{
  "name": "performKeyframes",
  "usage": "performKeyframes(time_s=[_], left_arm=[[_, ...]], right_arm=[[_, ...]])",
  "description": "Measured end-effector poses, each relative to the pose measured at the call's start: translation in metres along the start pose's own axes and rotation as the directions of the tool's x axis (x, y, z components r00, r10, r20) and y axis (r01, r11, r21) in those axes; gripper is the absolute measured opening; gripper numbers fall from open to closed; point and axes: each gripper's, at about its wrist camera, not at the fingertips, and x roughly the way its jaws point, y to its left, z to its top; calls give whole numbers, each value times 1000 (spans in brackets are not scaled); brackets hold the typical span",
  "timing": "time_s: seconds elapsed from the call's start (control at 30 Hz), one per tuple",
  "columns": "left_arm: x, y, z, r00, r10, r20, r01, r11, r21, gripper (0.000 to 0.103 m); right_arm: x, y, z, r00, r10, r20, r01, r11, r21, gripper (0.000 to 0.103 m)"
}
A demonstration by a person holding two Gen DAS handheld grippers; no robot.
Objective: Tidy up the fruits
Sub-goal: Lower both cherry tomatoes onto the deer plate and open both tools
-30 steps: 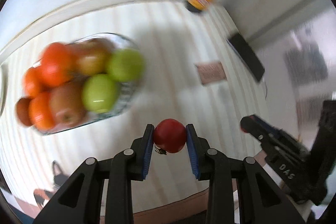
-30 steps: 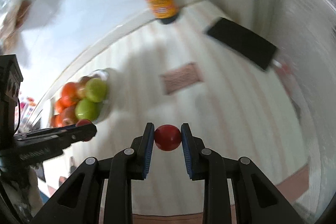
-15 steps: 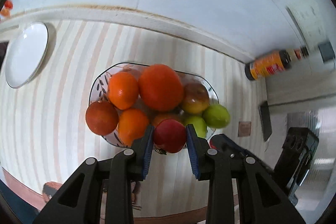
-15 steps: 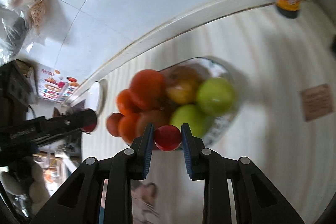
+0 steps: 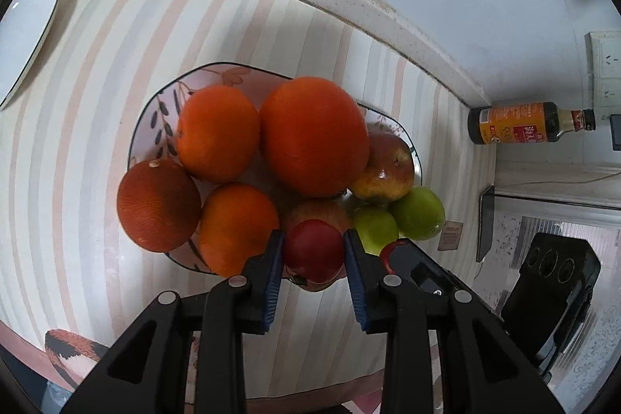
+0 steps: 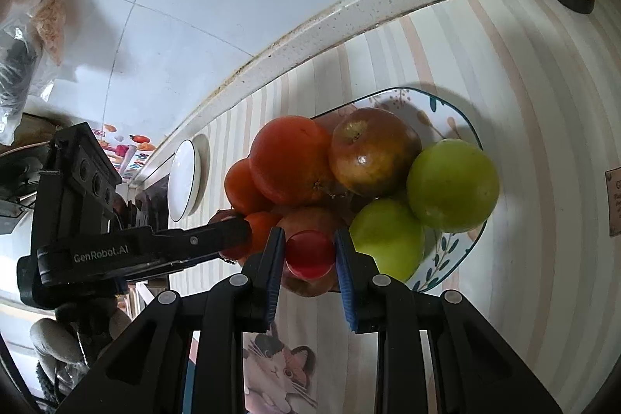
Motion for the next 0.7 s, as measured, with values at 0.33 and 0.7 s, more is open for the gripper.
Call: performKeyframes(time_s=[0.33,0.7], left_arm=[[11,1,3,999,23,-28,-23,1000,-19,29],[-26,-3,-6,986,127,108,-134,989,58,91]], right_arm=[[14,1,6,998,-39,-42,39,999,-2,33],[-32,16,7,981,-178,75,184,979,-84,92]])
